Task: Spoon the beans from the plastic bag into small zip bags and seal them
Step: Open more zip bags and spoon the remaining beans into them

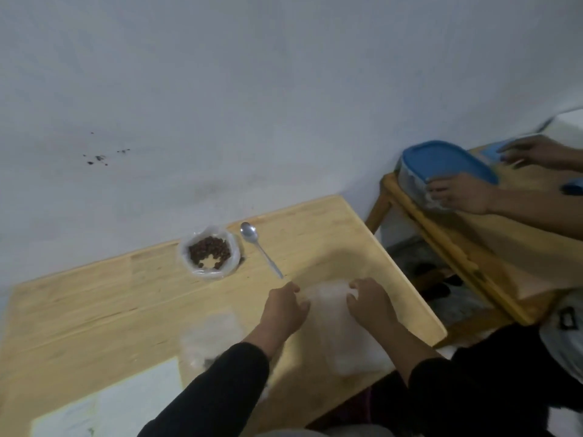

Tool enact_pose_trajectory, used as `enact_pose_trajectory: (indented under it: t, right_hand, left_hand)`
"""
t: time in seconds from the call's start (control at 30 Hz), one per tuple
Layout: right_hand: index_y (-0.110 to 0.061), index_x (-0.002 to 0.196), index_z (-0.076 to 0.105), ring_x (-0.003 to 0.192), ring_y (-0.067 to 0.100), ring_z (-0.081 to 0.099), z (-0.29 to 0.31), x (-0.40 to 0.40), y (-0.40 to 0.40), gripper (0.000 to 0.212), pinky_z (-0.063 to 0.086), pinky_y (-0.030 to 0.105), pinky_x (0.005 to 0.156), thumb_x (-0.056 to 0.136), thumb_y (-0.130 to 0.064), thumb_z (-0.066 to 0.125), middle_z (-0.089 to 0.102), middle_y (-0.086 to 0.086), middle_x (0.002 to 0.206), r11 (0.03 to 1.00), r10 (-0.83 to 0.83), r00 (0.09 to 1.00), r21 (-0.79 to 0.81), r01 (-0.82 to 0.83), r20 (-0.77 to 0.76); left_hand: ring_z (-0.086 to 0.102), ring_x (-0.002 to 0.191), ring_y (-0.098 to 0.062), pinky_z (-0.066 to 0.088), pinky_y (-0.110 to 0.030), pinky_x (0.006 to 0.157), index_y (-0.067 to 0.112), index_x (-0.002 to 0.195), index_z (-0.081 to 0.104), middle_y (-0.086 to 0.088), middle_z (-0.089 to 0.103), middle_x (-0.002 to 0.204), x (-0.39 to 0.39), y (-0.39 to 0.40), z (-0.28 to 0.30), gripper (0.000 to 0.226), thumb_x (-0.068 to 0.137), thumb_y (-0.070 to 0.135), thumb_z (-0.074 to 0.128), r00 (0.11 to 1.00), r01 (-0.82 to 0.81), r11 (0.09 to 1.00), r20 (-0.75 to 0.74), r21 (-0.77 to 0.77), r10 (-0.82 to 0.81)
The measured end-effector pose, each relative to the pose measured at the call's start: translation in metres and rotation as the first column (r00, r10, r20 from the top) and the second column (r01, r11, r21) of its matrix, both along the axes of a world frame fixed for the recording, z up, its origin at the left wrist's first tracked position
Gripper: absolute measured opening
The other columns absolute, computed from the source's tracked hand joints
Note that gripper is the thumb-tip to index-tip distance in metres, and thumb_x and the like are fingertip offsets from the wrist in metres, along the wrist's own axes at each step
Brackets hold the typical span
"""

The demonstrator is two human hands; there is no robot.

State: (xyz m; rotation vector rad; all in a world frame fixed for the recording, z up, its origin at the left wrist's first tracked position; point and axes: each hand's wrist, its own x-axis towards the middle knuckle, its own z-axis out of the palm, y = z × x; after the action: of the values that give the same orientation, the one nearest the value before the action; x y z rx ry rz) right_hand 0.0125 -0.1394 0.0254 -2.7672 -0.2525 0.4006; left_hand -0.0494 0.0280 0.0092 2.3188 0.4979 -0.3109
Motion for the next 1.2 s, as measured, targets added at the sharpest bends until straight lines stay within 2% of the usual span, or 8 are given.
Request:
enact_pose_trajectory:
  t: [0.17,0.3,0.37,0.5,0.77,0.97,1.1,1.2]
  right_hand:
    - [-0.009,0.123,0.055,0.114,0.025,0.053,-0.009,-0.004,-0.017,0.032,0.04,0.03,0.096,0.094,-0.018,0.046,0.057,0.01,0.126,0.994,-0.102,0.989,0.039,0.107,-0.111]
    - [-0.012,0.123,0.057,0.114,0.022,0.053,-0.02,-0.008,-0.017,0.034,0.037,0.023,0.09,0.091,-0.018,0.049,0.058,0.007,0.125,0.98,-0.146,0.98,0.117,0.162,-0.133]
    - [-0.013,0.121,0.059,0.112,0.022,0.053,-0.025,-0.007,-0.017,0.034,0.036,0.022,0.086,0.087,-0.017,0.053,0.058,0.008,0.122,0.966,-0.19,0.974,0.156,0.208,-0.125]
    - [-0.014,0.116,0.06,0.112,0.024,0.05,-0.031,-0.003,-0.022,0.034,0.038,0.03,0.095,0.083,-0.02,0.06,0.056,0.008,0.12,0.963,-0.247,0.968,0.1,0.25,-0.04]
    - [-0.016,0.12,0.055,0.108,0.019,0.052,-0.032,-0.003,-0.02,0.037,0.036,0.025,0.088,0.085,-0.026,0.062,0.055,0.004,0.117,0.969,-0.199,0.978,0.138,0.206,-0.066]
    - [-0.016,0.114,0.057,0.092,0.014,0.055,-0.015,-0.004,-0.008,0.032,0.039,0.021,0.078,0.083,-0.019,0.066,0.058,-0.001,0.096,0.931,-0.243,0.969,0.291,0.222,0.04]
    - [-0.013,0.117,0.059,0.083,0.01,0.059,0.004,0.001,0.0,0.032,0.042,0.018,0.073,0.085,-0.017,0.064,0.062,-0.004,0.088,0.868,-0.217,0.974,0.444,0.224,-0.067]
    - [-0.007,0.112,0.062,0.079,0.007,0.063,0.023,0.008,0.013,0.024,0.046,0.005,0.061,0.089,-0.013,0.059,0.067,0.003,0.091,0.796,-0.12,0.978,0.571,0.199,-0.172]
  left_hand:
    - [0.058,0.104,-0.029,0.043,-0.029,0.08,0.008,0.13,0.044,-0.012,0.063,0.111,0.004,-0.027,-0.006,0.046,0.089,0.028,0.055,1.0,-0.029,0.994,-0.011,-0.109,0.028]
    - [0.058,0.107,-0.028,0.049,-0.034,0.089,0.011,0.132,0.042,-0.012,0.061,0.116,0.005,-0.037,-0.007,0.05,0.087,0.024,0.06,0.995,-0.097,0.986,-0.014,-0.135,0.096]
    - [0.059,0.105,-0.026,0.049,-0.031,0.085,0.011,0.13,0.045,-0.01,0.062,0.115,0.007,-0.038,-0.009,0.047,0.087,0.023,0.06,0.991,-0.131,0.981,-0.023,-0.142,0.129]
    - [0.06,0.098,-0.021,0.043,-0.022,0.071,0.01,0.123,0.051,-0.008,0.062,0.113,0.007,-0.038,-0.01,0.039,0.086,0.018,0.06,0.986,-0.168,0.975,-0.019,-0.146,0.167]
    - [0.06,0.096,-0.019,0.044,-0.018,0.072,0.011,0.121,0.052,-0.008,0.062,0.111,0.007,-0.049,-0.015,0.038,0.086,0.019,0.063,0.986,-0.168,0.964,-0.02,-0.204,0.168]
    - [0.06,0.094,-0.016,0.046,-0.019,0.075,0.012,0.12,0.053,-0.006,0.062,0.11,0.009,-0.043,-0.016,0.035,0.087,0.02,0.062,0.981,-0.196,0.958,-0.027,-0.21,0.194]
    - [0.058,0.097,-0.016,0.04,-0.017,0.078,0.012,0.125,0.049,-0.005,0.062,0.11,0.009,-0.029,-0.009,0.042,0.087,0.024,0.063,0.974,-0.219,0.949,0.001,-0.224,0.225]
    - [0.055,0.095,-0.015,0.038,-0.015,0.077,0.008,0.128,0.047,-0.003,0.06,0.107,0.011,-0.01,0.007,0.048,0.087,0.026,0.064,0.949,-0.28,0.925,0.074,-0.257,0.308]
